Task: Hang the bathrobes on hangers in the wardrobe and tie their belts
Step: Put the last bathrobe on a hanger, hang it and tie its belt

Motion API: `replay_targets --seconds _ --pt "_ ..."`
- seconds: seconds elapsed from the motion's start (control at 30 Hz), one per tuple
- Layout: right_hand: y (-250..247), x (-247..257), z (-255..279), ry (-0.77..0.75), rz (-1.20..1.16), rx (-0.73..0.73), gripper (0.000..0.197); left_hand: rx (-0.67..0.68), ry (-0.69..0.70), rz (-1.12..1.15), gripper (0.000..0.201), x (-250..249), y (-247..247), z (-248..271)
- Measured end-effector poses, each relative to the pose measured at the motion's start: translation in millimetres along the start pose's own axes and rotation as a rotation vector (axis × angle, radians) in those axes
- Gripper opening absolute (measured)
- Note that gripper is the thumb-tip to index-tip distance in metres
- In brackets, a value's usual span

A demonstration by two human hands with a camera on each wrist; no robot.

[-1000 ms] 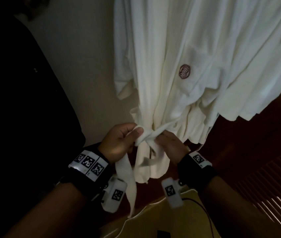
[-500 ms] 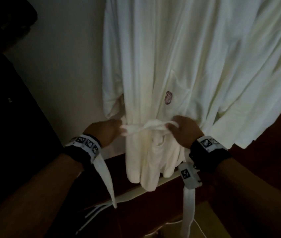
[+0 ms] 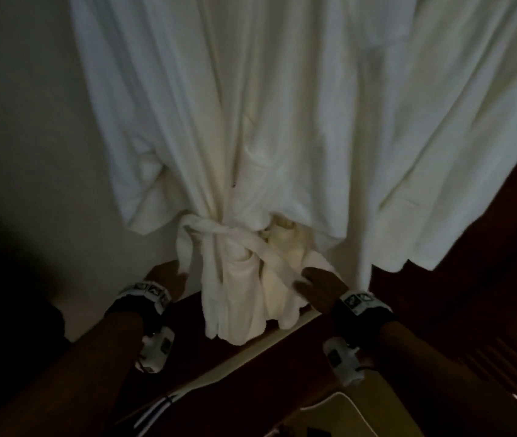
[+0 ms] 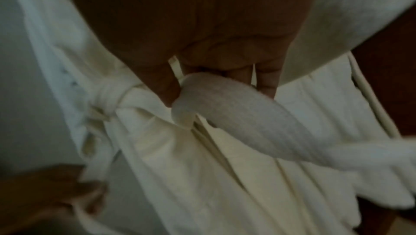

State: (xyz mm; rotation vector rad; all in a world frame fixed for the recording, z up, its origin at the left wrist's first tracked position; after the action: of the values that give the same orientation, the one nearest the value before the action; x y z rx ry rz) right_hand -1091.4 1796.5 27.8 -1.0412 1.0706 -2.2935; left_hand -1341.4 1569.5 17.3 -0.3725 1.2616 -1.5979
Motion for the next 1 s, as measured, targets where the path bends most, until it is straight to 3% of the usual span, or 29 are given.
replay_targets --seconds 0.13,0.27,0.33,0.37,0.47,0.57,0.77,0.9,1.0 --pt "16 1 17 -0.002 -0.079 0.025 0.039 0.134 0.108 0.001 0.046 -38 41 6" --pt "20 -15 55 0.073 -0.239 -0.116 0.034 0.528 0.079 -0.122 0.058 -77 84 31" --pt "24 -32 87 0.127 -0.321 -0.183 0.031 0.723 0.12 -0.074 0.048 -107 102 44" --pt "31 -45 106 0.18 -0.368 -0.218 0.029 0.742 0.238 -0.083 0.043 -127 109 51" --pt "60 -82 179 0.345 -0.483 -0.325 0.02 0.638 0.611 -0.163 0.026 -187 131 84" --pt "89 -112 274 0.552 -0.489 -0.397 0.023 0.727 0.814 -0.135 0.016 -235 167 143" --pt "175 -141 525 1.069 -0.55 -0.724 0.017 0.862 1.322 -0.407 0.016 -318 252 334" --pt "264 -106 692 1.372 -0.598 -0.951 0.013 0.949 1.646 -0.551 0.014 -339 316 507" --pt "350 -55 809 1.59 -0.684 -1.133 0.015 1.017 1.887 -0.659 0.015 -316 365 657"
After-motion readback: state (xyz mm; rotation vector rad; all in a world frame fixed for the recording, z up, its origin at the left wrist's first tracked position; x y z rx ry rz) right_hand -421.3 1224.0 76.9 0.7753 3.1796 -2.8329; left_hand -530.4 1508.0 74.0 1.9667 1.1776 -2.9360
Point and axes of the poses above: each hand's wrist, its own z-axis away from the middle knuckle, its own y-axis out of the palm, x = y × z, the point moved 3 cm from there along -z, towards the middle knuckle, and after that the axes turned 4 degrees about x, right-handed, at the moved point
